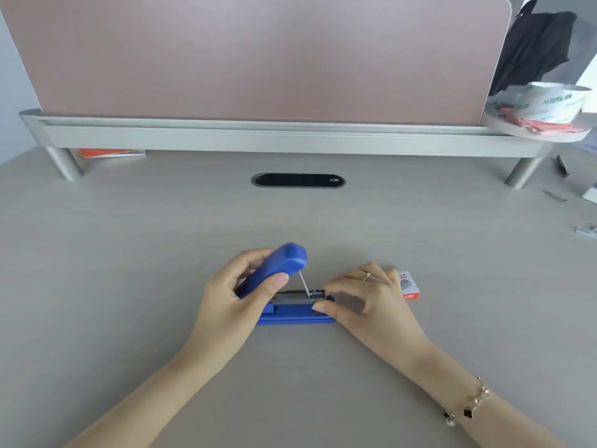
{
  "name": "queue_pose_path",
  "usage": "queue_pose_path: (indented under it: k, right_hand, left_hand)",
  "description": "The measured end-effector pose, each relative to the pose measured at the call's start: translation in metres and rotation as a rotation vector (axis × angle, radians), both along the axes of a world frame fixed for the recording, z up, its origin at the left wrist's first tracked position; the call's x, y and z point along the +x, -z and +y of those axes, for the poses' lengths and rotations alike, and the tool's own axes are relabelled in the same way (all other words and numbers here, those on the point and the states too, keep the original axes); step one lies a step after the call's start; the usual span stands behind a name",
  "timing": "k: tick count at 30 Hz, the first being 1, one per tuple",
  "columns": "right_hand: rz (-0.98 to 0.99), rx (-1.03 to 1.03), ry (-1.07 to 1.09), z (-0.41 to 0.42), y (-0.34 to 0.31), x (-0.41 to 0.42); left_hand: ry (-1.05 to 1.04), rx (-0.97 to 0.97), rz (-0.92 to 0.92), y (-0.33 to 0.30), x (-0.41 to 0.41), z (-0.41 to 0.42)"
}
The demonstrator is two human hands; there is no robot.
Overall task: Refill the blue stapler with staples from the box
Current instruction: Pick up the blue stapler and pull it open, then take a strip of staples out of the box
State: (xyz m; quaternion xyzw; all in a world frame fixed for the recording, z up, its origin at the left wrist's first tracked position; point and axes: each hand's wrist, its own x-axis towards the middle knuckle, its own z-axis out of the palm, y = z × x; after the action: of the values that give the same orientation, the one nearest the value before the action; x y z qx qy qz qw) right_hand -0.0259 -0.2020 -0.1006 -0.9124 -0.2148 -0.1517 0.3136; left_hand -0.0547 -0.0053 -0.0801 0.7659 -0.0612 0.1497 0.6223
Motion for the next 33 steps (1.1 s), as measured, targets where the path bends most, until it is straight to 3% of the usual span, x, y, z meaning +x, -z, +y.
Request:
queue_pose_path:
  k: [15, 20, 24, 33]
  right_hand:
    - [-0.01, 0.031, -0.035, 0.0, 0.002, 0.007]
    - [0.001, 0.057, -0.028, 0.001, 0.002, 0.007]
    - [0.043, 0.071, -0.015, 0.0, 0.001, 0.008]
    - [0.0, 0.055, 0.053, 0.002, 0.001, 0.011]
  left_hand:
    - [0.024, -0.086, -0.175, -0.002, 0.014, 0.036]
    - [0.231, -0.038, -0.065, -0.024, 0.023, 0.065]
    - [0.198, 0.06, -0.033, -0.023, 0.025, 0.104]
    - [0.261, 0.326, 0.247, -0.003, 0.036, 0.14]
